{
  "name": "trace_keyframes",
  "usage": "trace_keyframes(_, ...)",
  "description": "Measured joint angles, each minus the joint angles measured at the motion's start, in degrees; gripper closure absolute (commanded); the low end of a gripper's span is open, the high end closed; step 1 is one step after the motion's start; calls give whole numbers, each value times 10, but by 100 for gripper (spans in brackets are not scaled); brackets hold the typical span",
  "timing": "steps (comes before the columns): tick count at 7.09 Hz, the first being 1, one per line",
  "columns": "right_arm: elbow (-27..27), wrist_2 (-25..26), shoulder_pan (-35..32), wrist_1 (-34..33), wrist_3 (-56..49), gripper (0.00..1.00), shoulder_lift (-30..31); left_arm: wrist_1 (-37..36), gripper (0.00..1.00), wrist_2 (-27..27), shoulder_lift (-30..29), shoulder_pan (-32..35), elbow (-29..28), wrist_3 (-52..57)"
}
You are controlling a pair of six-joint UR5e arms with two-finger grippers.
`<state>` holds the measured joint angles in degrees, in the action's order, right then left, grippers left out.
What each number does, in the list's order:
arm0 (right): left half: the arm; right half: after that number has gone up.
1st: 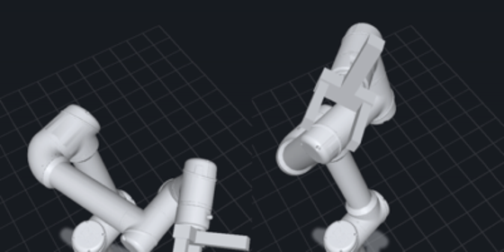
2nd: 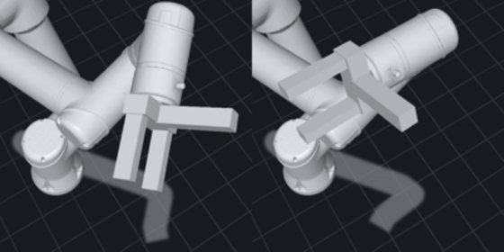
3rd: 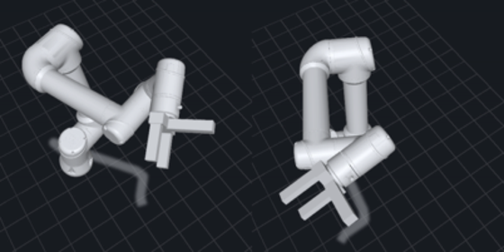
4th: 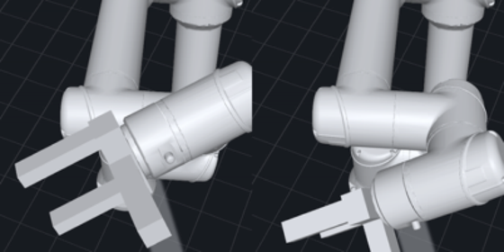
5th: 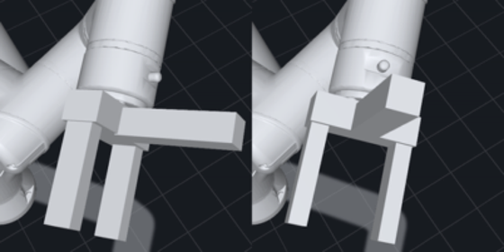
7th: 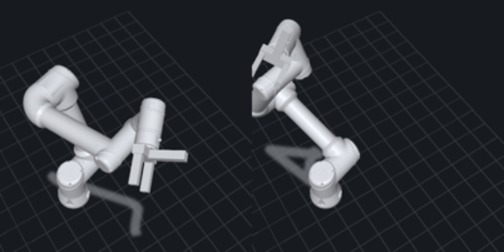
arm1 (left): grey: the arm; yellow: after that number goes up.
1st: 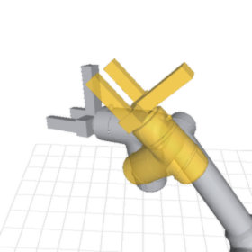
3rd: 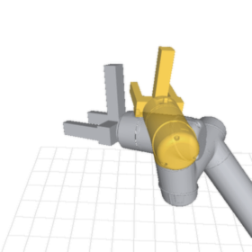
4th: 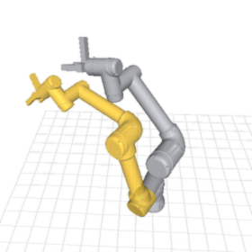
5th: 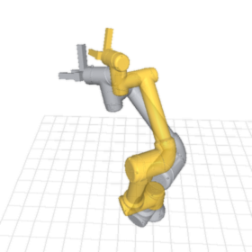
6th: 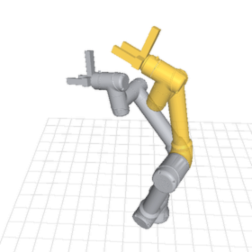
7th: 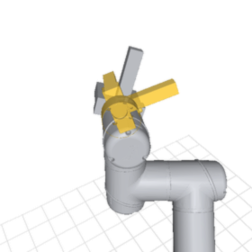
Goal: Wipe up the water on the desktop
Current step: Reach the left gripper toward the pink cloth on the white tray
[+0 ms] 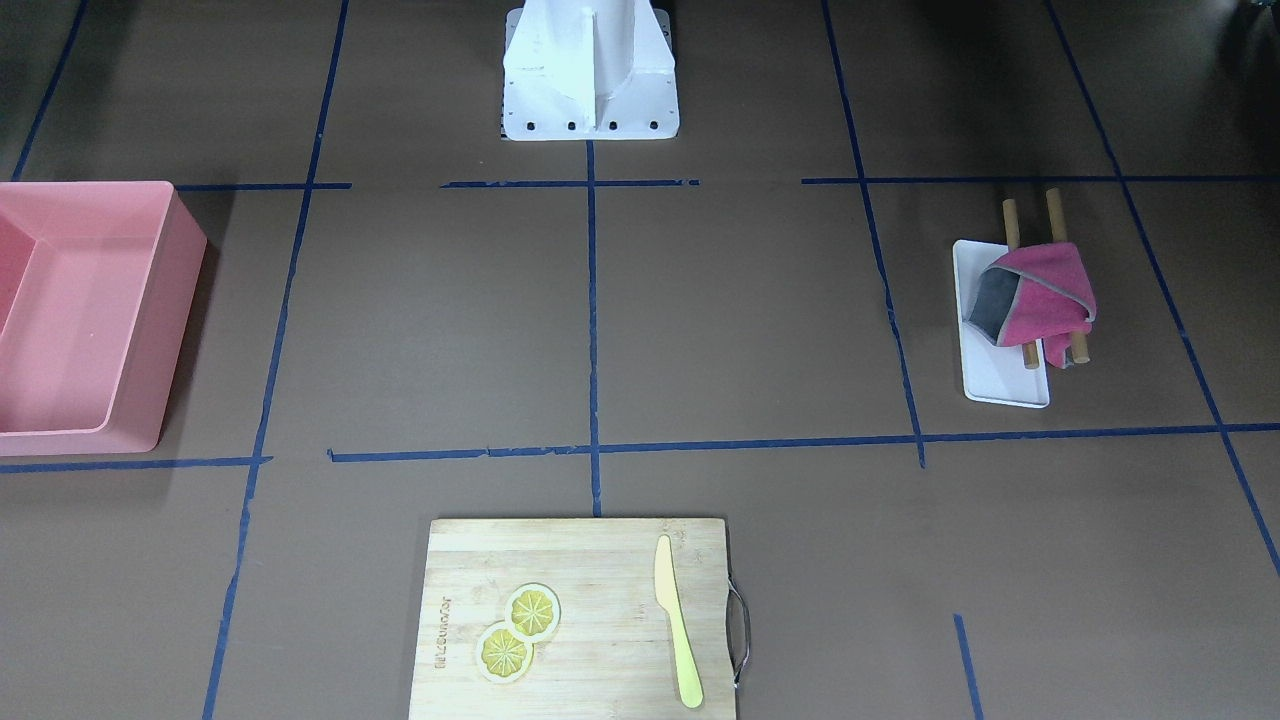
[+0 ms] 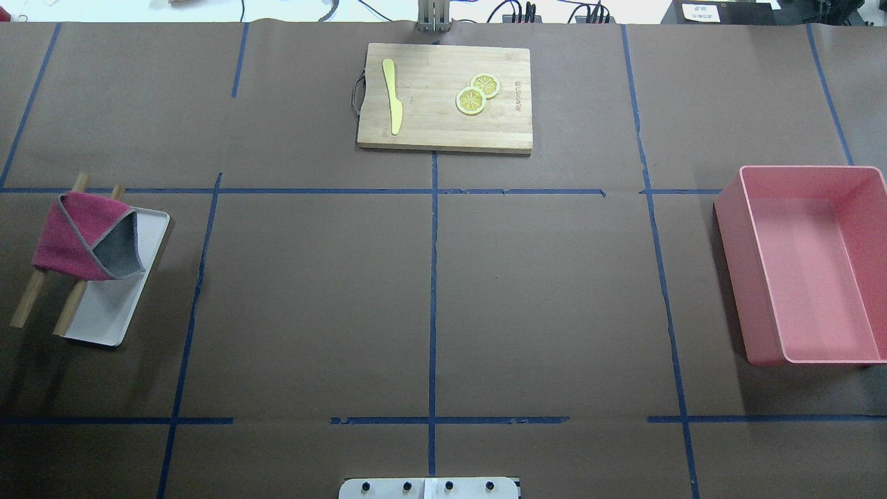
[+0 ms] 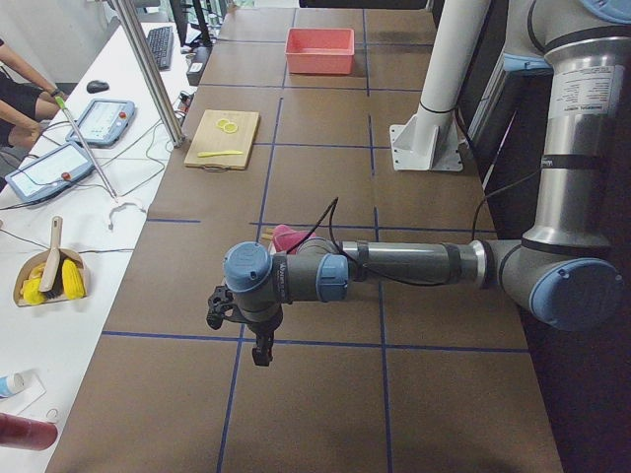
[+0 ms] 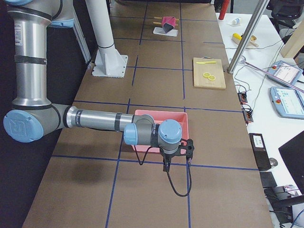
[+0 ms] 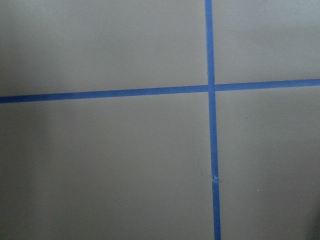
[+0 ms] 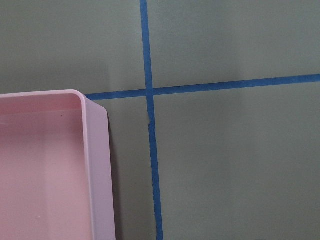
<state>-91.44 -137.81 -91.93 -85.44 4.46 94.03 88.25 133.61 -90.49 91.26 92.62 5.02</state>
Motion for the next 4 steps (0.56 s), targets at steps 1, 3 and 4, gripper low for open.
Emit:
trace_keyframes(1,-6,-1,0,1,0,0,0,-3,0,4,0,0,27,-2)
trace_keyframes(3,-20,1,1,3,0,0,-6,7,0,74,-1,-21,63,-12)
trace_keyframes(4,-28,-1,1,3,0,0,-9,31,0,112,-2,-49,74,-56)
